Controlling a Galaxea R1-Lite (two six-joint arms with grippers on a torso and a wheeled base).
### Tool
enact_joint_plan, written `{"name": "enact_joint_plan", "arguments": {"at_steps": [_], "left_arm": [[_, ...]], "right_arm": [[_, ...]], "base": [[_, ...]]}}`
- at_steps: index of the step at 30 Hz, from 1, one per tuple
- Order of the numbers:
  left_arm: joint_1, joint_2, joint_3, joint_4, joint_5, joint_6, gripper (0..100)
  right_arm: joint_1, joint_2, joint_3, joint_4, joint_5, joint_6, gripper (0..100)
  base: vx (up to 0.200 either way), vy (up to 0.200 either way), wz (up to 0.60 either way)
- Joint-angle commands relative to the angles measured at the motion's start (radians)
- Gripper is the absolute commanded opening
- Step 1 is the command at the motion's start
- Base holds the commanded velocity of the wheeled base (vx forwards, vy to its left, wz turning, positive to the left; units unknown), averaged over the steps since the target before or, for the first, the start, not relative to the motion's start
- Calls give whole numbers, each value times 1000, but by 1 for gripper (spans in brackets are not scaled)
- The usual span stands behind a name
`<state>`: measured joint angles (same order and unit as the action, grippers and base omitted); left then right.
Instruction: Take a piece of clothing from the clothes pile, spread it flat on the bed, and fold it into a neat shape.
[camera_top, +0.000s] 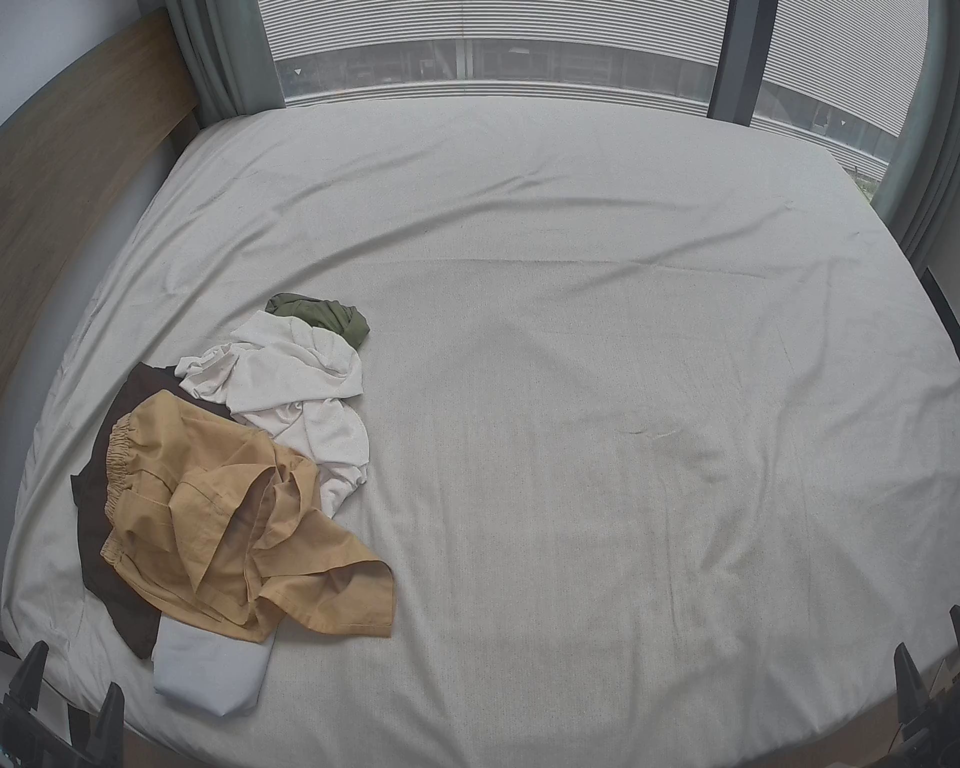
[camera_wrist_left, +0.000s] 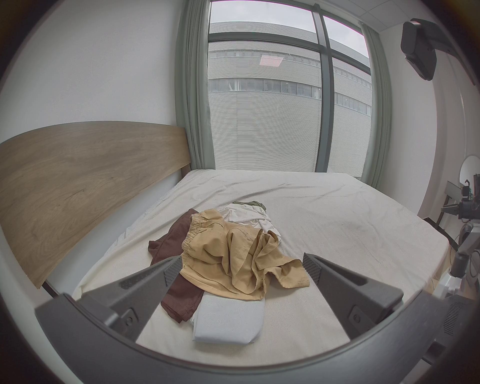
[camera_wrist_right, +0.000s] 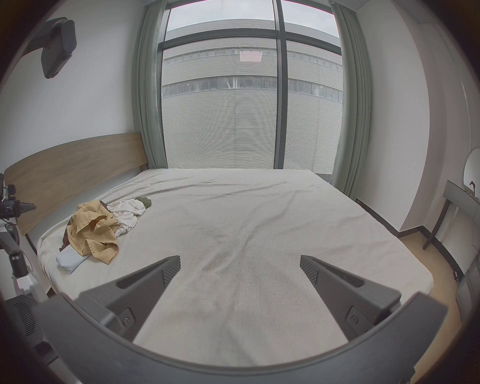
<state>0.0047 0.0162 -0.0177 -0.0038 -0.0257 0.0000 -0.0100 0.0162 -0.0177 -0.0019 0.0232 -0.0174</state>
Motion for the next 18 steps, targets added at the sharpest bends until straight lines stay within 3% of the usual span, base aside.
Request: {"name": "enact_joint_plan", "arguments": {"at_steps": [1, 4, 9, 18], "left_arm": [[0, -16, 18, -1, 0, 0, 100], [0, -16, 18, -1, 0, 0, 100], [0, -16, 18, -1, 0, 0, 100], [0, -16, 18, -1, 0, 2, 100]], "right_arm": [[1, -7, 18, -7, 3, 2, 100], [4, -7, -8, -110, 11, -1, 100], [5, 77, -34, -145, 17, -6, 100], [71, 240, -70, -150, 141, 16, 100]], "base": [[0, 0, 0], [0, 0, 0], [0, 0, 0], [0, 0, 0]]}}
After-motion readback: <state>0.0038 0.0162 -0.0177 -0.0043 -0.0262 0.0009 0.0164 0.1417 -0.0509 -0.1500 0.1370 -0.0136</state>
